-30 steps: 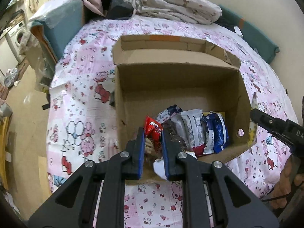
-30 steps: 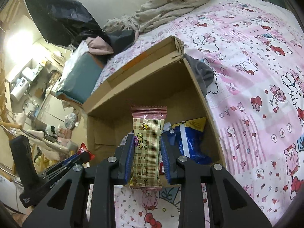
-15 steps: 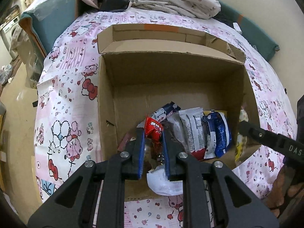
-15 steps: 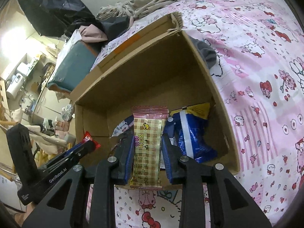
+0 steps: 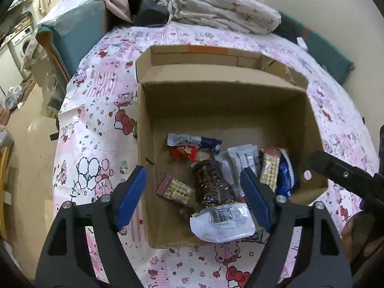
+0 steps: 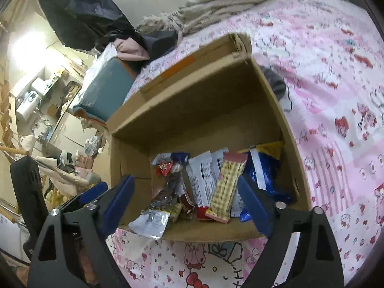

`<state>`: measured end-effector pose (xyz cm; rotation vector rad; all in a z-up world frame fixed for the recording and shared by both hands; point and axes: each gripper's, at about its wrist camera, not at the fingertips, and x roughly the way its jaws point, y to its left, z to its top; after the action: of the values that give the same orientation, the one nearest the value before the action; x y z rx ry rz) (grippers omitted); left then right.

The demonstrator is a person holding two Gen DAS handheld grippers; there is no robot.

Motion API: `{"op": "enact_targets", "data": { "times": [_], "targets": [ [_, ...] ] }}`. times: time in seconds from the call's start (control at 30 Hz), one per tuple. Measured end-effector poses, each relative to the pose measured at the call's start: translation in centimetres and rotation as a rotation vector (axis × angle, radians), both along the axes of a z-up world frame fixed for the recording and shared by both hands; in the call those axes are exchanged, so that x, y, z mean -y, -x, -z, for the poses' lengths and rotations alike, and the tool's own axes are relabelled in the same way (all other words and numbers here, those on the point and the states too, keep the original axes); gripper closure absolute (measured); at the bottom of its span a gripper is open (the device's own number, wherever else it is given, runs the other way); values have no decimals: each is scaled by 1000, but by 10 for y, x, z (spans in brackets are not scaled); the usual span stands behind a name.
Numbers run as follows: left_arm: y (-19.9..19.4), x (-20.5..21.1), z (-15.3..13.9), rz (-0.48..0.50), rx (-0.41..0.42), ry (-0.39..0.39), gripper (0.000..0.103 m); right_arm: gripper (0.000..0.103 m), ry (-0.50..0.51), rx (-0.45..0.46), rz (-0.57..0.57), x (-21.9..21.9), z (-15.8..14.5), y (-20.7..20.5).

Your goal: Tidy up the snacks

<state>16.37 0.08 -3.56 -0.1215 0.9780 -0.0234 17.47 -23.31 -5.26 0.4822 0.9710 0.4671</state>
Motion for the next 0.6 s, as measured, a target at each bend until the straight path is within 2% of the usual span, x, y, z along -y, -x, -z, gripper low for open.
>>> {"op": "enact_targets", "data": {
  "times": [0.1,0.4,0.6],
  "targets": [
    [9,-3,-12,-17,47,0,26,2,46,70,21,0,-12,7],
    [41,-2,-40,-7,173,-58,26,1,91,152,56,8,-40,42],
    [66,-2,-44,-14,181,-48,24,1,162,209,93,16,-51,71]
  ]
}}
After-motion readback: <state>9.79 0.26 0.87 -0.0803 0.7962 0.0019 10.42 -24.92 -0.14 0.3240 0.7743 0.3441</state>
